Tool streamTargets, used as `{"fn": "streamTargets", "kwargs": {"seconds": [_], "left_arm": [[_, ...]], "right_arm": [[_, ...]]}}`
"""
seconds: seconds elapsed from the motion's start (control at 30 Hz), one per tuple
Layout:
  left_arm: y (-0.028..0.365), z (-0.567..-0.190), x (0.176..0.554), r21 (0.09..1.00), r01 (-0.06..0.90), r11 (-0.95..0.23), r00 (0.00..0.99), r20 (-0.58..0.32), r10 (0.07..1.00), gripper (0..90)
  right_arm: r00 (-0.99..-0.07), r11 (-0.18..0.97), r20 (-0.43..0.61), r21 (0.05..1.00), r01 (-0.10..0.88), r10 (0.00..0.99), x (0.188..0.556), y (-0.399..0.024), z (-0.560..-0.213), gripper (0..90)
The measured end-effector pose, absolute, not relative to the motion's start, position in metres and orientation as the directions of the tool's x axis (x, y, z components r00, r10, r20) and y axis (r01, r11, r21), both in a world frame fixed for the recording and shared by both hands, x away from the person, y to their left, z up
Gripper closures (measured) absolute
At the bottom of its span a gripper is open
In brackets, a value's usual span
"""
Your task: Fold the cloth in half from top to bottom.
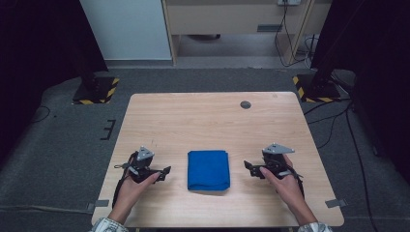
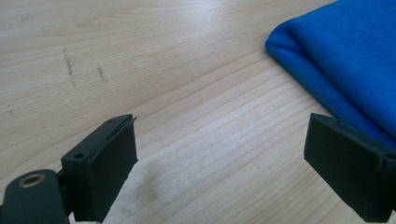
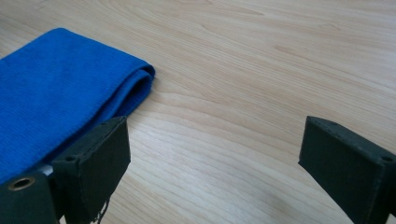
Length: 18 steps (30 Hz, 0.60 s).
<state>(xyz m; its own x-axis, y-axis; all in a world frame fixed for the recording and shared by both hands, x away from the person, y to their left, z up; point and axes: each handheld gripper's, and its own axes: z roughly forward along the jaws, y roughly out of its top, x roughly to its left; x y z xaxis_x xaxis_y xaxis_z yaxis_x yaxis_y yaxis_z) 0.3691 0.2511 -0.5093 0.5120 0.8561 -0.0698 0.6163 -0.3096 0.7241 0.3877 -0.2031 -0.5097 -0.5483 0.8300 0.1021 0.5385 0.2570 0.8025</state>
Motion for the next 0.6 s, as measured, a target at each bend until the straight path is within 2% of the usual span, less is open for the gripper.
{"fn": "streamTargets", "kwargs": {"seconds": [0.5,0.6], "left_arm": [[0.27,-0.52,0.379,0.686,0.654,-0.321,0.469,-0.035,0.882,8.9],[0.273,-0.521,0.386,0.68,0.662,-0.316,0.454,-0.028,0.891,8.9]], "right_arm": [[-0.48,0.227,0.113,0.772,0.593,0.87,0.393,-0.238,-0.526,9.5],[-0.444,0.202,0.116,0.769,0.606,0.889,0.397,-0.248,-0.528,9.3]]}}
